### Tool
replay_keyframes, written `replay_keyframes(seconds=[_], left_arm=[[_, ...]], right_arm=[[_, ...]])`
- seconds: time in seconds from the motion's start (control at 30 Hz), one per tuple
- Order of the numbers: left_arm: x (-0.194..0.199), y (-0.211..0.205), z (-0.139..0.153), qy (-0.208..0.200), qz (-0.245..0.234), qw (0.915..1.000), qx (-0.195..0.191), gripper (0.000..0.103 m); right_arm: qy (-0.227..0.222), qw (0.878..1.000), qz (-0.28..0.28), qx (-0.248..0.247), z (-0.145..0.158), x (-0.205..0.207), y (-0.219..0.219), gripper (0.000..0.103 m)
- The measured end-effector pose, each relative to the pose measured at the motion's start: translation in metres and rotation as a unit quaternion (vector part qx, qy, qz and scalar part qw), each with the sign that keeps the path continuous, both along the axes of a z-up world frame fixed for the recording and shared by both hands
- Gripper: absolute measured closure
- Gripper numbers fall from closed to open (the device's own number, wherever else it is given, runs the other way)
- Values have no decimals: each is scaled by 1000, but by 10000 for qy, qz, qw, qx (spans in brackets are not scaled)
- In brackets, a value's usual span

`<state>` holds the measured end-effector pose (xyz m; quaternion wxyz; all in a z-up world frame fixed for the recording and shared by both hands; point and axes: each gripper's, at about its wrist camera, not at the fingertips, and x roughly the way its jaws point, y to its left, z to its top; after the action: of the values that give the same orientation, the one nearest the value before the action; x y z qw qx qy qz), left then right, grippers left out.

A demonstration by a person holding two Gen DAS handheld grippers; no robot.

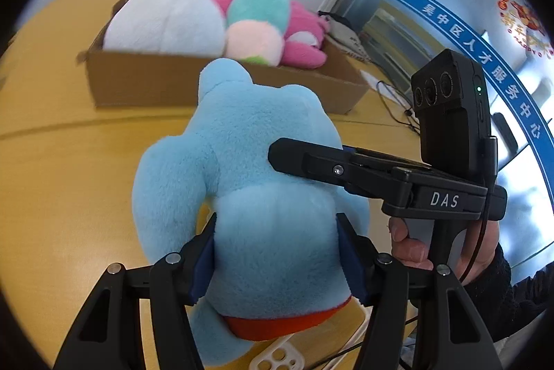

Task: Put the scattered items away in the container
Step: 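Lift the light-blue plush with both tools and carry it over the box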

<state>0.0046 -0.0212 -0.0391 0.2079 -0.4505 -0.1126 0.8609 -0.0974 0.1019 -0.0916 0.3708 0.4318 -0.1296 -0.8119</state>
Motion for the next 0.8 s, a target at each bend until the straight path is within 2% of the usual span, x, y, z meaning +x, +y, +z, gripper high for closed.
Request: replay_keyframes(seconds=[0.2,0.37,0.47,0.63,0.8], left_arm=[[-42,37,57,713,-318,9968,-158,41],[-90,59,96,1089,-376,9933,70,42],[-120,75,110,1230,-387,9916,88,41],[-168,92,112,1164,-410,9921,230,42],[-209,109,81,825,-301,9959,215,42]], right_arm=[[821,9959,-252,288,69,-20,37,18],[1575,9847,-442,606,134,-49,62,18],[1839,9783,-545,786,161,-73,75,18],[2030,9727,-607,948,180,-111,97,18],[2043,9721,-539,1022,163,-152,108,18]])
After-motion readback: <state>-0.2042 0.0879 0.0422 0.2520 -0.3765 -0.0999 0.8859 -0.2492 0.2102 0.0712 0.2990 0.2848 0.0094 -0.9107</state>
